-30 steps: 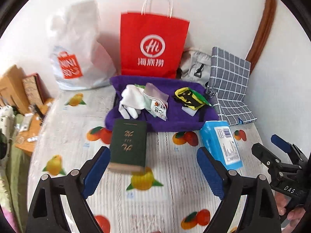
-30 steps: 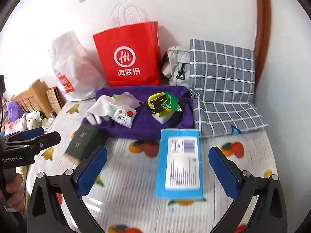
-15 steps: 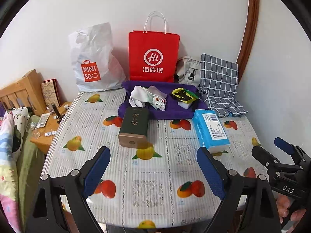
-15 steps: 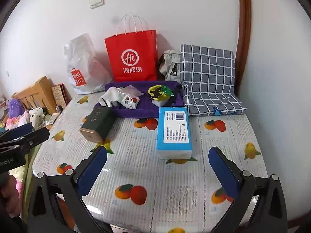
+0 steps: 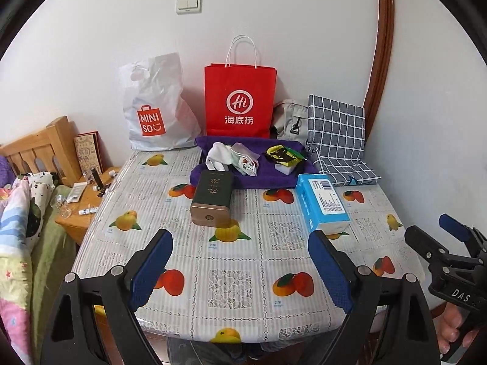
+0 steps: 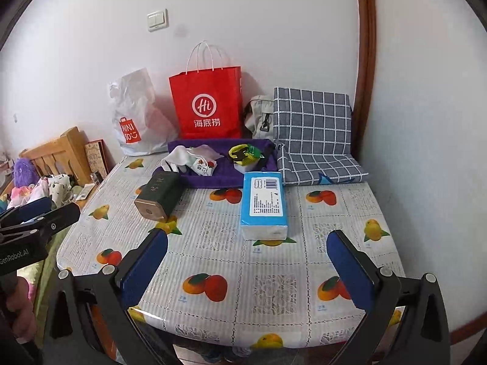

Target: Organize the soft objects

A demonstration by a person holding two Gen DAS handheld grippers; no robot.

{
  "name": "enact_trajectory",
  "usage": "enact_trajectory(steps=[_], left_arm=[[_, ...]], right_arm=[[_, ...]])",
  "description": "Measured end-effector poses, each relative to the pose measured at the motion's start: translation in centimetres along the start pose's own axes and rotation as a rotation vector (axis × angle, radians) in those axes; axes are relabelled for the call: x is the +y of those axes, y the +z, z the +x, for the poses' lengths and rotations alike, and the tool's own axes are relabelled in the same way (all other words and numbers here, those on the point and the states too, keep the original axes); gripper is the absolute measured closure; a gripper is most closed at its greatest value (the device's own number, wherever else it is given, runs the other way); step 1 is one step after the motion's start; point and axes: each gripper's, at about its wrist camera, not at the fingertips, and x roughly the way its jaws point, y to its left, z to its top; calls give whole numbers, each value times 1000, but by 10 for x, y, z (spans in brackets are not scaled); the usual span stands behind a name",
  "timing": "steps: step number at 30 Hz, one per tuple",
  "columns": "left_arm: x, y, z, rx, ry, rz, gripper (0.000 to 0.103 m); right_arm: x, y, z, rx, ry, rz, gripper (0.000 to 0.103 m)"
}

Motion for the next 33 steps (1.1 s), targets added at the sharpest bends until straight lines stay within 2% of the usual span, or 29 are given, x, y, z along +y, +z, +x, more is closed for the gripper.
enact_trajectory(steps=[33], left_arm=[[1,-6,-8,-4,-5,-8,13]], right_arm=[[-1,-8,-8,-10,1,-2,0]])
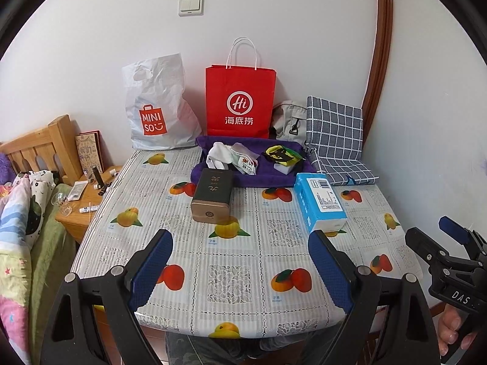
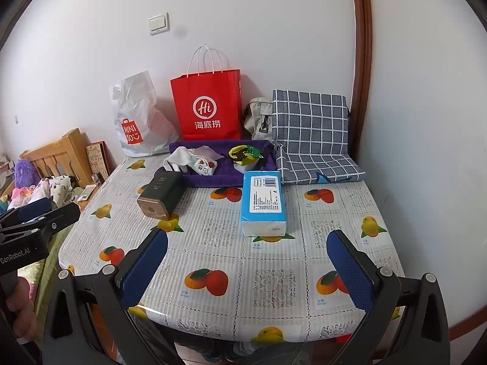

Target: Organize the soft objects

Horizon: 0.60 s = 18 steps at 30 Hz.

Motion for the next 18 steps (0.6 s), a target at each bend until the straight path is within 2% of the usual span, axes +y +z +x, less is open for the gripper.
enact_trajectory(steps=[18], left_arm=[[1,-1,-1,2,-3,0,13]], right_arm=[[-1,-1,-3,-4,-5,2,0]])
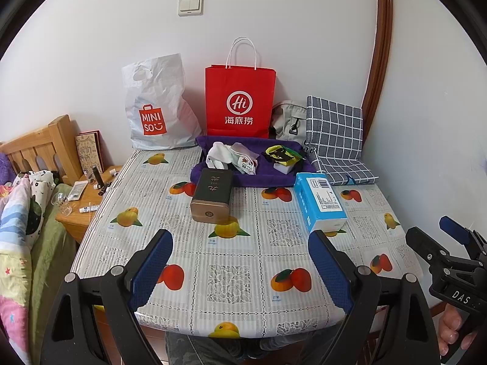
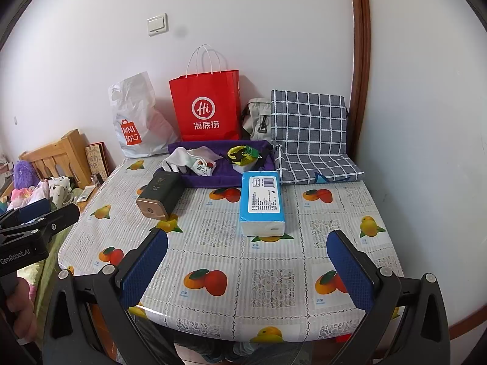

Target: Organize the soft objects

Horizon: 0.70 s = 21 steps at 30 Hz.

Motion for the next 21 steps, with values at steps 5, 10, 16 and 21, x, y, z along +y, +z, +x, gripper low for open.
enact_trajectory(steps=[5,10,16,21], left_arm=[[-1,0,0,-1,3,-3,13],[-1,0,0,-1,3,-4,13],[-2,1,-1,-5,3,1,13],[-1,3,-1,-6,1,-2,13]], right_arm=[[0,0,0,0,0,1,0],[1,0,-2,-1,-2,-1,0],[1,0,-2,-3,-1,-1,0],[1,1,-2,-4,-1,1,0]])
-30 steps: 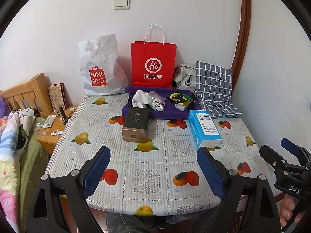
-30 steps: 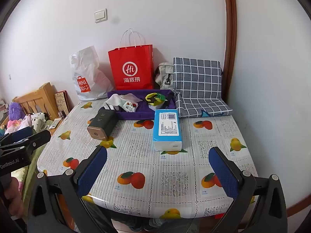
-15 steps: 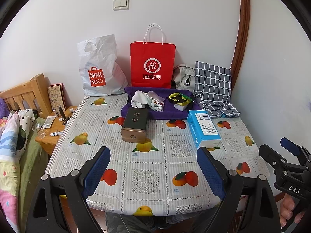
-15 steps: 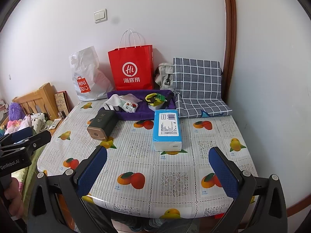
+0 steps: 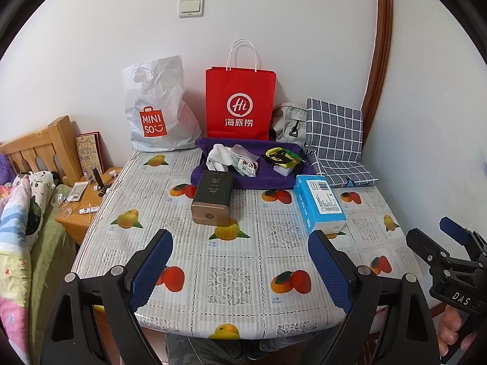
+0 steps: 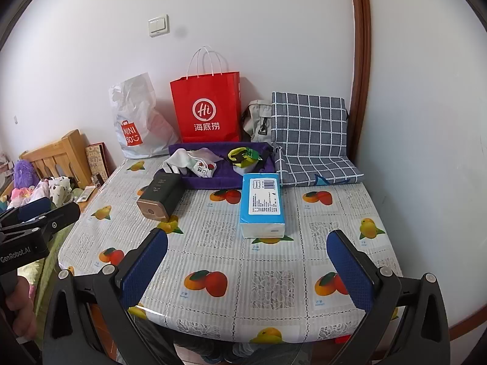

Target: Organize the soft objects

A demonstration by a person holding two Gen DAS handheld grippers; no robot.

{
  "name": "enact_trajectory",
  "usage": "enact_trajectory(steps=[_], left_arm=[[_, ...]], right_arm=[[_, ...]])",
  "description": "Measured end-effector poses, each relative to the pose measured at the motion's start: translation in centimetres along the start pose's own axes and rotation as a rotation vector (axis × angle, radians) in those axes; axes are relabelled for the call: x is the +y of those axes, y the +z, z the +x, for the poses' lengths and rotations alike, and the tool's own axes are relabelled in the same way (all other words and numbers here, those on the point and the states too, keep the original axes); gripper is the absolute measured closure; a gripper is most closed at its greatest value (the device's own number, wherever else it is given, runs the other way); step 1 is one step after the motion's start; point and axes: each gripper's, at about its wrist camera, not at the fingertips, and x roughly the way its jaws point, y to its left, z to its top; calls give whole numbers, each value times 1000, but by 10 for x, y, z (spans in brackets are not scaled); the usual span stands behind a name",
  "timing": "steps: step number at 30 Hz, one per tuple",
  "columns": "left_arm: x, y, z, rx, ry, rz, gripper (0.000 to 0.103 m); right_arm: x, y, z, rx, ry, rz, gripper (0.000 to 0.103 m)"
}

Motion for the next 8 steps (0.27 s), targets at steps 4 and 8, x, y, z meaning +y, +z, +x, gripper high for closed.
enact_trajectory(steps=[4,8], left_arm=[[0,0,1,0,-1,5,13],[0,1,3,2,8,12,13]], right_arm=[[0,0,0,0,2,-2,0],[0,2,1,-3,3,-3,0]])
